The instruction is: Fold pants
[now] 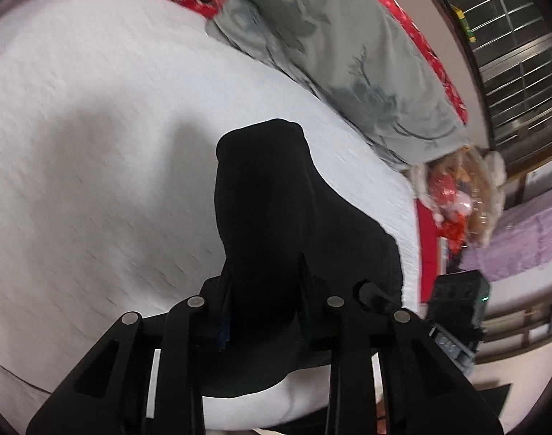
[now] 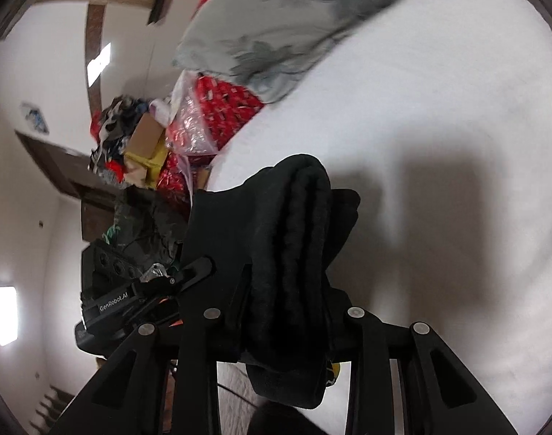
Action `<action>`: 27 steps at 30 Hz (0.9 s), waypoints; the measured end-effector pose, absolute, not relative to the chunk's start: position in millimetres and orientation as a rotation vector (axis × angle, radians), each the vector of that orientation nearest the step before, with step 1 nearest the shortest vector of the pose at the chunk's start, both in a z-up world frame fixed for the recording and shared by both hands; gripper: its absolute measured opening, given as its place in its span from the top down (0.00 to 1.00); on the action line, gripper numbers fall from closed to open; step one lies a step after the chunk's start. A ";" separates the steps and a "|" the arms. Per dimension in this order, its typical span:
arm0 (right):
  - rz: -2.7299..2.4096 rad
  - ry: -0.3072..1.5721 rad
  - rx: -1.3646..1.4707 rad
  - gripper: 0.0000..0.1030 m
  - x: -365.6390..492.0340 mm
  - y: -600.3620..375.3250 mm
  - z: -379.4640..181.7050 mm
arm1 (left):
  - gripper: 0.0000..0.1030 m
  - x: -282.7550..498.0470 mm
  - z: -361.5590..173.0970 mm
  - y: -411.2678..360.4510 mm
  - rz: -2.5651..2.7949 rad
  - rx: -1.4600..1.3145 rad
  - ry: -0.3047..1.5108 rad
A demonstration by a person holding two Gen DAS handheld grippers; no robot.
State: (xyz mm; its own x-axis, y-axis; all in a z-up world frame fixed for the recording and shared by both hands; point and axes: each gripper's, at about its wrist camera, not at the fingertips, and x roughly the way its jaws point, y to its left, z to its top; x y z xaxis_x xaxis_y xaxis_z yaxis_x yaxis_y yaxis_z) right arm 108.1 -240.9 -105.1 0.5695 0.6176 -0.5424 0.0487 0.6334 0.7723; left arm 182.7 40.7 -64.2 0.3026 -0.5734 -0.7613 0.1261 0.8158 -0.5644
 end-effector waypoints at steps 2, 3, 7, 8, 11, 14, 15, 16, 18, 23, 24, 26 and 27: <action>0.388 0.927 0.821 0.70 120.9 -230.6 -104.6 | 0.75 188.2 -65.3 40.3 -0.441 -0.389 1.162; 0.385 0.935 0.818 0.70 127.5 -225.2 -106.2 | 0.75 189.5 -67.5 40.6 -0.421 -0.364 1.155; 0.361 0.970 0.777 0.70 140.9 -208.9 -117.5 | 0.75 194.2 -85.7 40.7 -0.347 -0.257 1.160; 0.352 0.982 0.761 0.70 142.5 -205.6 -121.7 | 0.75 194.6 -93.0 37.3 -0.332 -0.228 1.166; 0.310 1.009 0.704 0.67 144.1 -196.5 -133.2 | 0.73 195.4 -104.5 31.6 -0.315 -0.191 1.166; 0.289 1.008 0.679 0.67 142.2 -196.8 -136.8 | 0.71 195.6 -107.3 30.1 -0.318 -0.187 1.161; 0.281 1.010 0.672 0.67 141.8 -196.9 -137.8 | 0.71 194.8 -107.0 30.8 -0.319 -0.186 1.161; 0.276 1.011 0.667 0.66 141.9 -197.1 -137.6 | 0.71 195.3 -107.1 30.4 -0.320 -0.185 1.162; 0.265 1.011 0.649 0.65 142.0 -195.6 -137.9 | 0.69 196.3 -108.2 31.0 -0.324 -0.186 1.164; 0.229 1.012 0.587 0.58 140.4 -192.3 -141.0 | 0.63 196.7 -113.3 34.3 -0.323 -0.190 1.181; 0.221 1.012 0.585 0.58 139.4 -193.4 -143.0 | 0.62 196.5 -113.7 34.7 -0.323 -0.190 1.182; 0.213 1.007 0.582 0.56 138.6 -195.6 -144.0 | 0.60 196.6 -113.8 34.1 -0.322 -0.183 1.183; 0.209 1.005 0.572 0.54 138.0 -196.0 -143.6 | 0.59 196.9 -113.8 34.0 -0.319 -0.180 1.184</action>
State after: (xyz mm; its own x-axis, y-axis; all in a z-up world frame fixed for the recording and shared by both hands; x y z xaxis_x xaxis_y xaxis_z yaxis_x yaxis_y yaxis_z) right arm 138.0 -196.0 -143.6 0.5310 0.4196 -0.7362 0.0917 0.8352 0.5422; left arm 196.9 34.0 -113.8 0.3393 -0.3373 -0.8781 0.1497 0.9410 -0.3036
